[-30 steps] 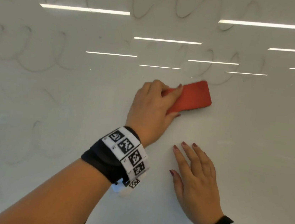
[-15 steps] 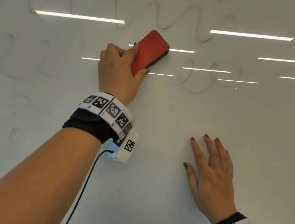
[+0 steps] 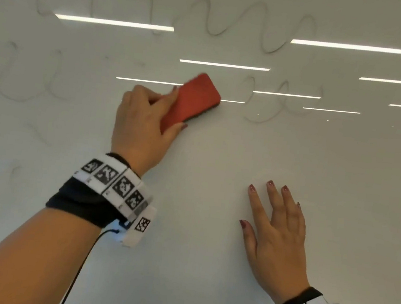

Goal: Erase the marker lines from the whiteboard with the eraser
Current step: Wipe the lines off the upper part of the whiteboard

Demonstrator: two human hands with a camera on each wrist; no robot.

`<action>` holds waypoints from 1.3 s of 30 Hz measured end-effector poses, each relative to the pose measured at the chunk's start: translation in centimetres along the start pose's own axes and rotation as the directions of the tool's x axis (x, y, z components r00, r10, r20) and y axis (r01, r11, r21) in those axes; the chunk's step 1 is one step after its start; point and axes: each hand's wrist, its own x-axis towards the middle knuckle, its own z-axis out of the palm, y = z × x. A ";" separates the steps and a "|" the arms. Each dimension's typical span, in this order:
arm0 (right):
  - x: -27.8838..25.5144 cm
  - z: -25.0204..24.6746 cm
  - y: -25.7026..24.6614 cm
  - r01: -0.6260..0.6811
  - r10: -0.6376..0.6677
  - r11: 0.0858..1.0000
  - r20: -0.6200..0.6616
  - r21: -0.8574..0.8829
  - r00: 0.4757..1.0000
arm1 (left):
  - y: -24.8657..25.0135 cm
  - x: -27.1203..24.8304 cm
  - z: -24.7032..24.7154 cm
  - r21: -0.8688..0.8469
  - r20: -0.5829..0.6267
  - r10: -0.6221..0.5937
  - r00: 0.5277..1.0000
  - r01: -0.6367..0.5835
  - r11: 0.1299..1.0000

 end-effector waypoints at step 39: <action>0.3 -1.3 5.5 0.011 -0.010 1.000 0.057 -0.029 0.998 | 15.8 4.0 5.8 -0.027 0.134 0.216 0.967 -0.214 0.976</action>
